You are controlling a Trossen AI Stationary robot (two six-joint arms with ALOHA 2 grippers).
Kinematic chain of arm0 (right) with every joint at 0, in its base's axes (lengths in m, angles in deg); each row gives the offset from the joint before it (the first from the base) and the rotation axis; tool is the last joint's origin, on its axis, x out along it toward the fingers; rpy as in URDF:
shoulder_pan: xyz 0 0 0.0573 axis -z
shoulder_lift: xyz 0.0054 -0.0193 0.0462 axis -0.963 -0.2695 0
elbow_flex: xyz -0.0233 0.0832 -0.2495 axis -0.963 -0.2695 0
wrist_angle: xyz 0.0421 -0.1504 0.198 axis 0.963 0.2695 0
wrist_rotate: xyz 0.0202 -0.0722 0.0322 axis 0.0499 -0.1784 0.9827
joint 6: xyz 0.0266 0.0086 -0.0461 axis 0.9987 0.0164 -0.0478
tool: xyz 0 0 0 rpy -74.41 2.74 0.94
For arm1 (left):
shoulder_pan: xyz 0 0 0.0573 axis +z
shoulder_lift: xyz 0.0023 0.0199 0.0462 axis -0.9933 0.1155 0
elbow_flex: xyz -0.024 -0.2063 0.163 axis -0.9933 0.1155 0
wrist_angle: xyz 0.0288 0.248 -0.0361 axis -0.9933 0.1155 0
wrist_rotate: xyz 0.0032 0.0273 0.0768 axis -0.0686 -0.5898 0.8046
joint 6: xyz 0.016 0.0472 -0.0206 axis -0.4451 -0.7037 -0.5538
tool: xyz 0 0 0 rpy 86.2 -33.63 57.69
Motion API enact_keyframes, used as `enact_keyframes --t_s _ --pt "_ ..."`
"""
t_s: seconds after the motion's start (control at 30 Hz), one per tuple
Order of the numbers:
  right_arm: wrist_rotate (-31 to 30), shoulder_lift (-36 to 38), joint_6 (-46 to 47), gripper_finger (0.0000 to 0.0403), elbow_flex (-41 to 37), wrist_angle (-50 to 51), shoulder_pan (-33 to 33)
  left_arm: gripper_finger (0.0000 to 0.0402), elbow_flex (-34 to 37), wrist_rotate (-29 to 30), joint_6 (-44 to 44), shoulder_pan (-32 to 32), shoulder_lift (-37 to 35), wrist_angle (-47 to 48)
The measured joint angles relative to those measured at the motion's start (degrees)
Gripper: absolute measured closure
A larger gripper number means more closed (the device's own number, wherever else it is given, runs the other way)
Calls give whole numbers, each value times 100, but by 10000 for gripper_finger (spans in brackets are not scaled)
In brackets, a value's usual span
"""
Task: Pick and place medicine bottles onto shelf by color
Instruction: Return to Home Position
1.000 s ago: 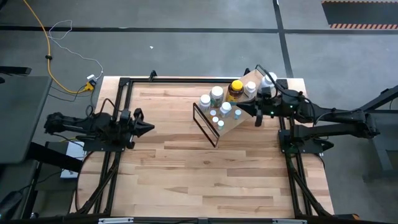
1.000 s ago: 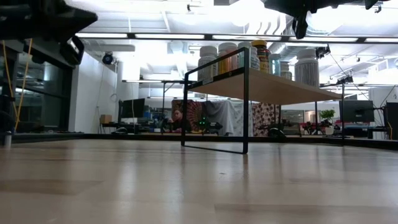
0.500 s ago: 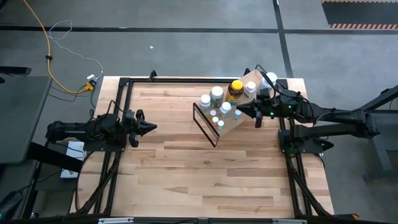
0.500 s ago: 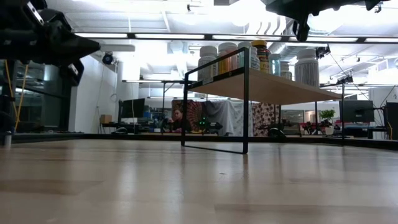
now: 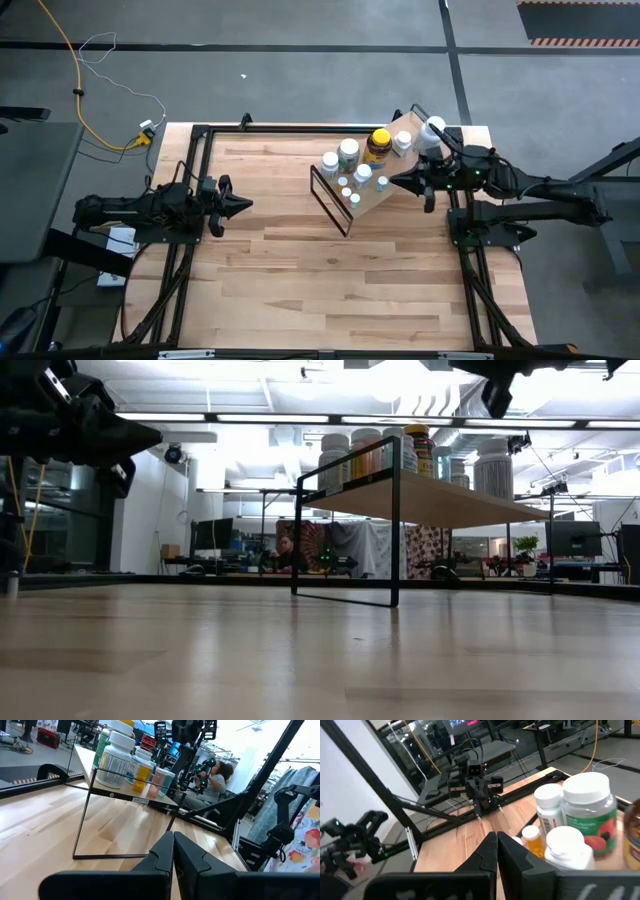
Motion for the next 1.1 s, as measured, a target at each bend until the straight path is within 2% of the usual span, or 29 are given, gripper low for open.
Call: enact_keyframes --t_s 0.27,0.4,0.5,0.7,0.93,1.1 --pt "205 894 -245 403 -2 960 -32 401 0 15 0 0 0 0" --pt "177 1355 -264 403 -17 1265 -339 401 0 15 0 0 1 0" --pt "100 1759 -220 403 -474 827 -644 401 0 13 0 0 2 0" --pt "-326 2679 137 403 -2081 -543 -1147 401 0 13 0 0 2 0" --pt "-499 3797 102 403 -2956 -736 -1183 401 0 13 0 0 2 0" --pt "-498 3783 -279 403 -3446 -1717 -1189 401 -4 16 0 0 11 -13"
